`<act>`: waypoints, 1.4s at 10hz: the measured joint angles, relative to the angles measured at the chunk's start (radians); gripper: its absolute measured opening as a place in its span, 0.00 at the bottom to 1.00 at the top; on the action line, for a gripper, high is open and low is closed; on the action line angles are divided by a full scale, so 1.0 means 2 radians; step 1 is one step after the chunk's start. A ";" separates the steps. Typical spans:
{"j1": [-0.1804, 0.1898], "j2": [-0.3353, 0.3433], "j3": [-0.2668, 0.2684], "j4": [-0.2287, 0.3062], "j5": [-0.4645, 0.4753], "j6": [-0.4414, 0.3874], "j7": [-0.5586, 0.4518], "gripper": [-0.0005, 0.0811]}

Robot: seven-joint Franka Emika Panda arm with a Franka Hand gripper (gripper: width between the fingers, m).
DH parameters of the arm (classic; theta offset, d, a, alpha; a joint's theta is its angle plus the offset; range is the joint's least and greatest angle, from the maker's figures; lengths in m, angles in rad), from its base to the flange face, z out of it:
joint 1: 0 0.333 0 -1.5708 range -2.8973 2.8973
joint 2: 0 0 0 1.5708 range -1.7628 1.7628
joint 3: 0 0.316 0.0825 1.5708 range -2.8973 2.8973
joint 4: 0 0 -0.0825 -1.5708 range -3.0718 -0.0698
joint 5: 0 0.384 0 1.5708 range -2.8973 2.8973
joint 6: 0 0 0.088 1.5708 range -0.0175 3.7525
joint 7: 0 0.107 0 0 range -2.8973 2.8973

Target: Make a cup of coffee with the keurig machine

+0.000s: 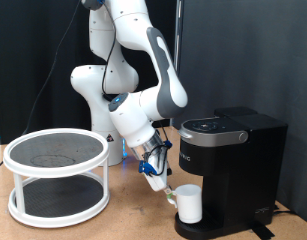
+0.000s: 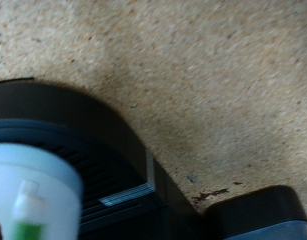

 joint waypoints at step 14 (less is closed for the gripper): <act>-0.016 -0.028 -0.002 -0.031 0.027 0.016 -0.034 0.91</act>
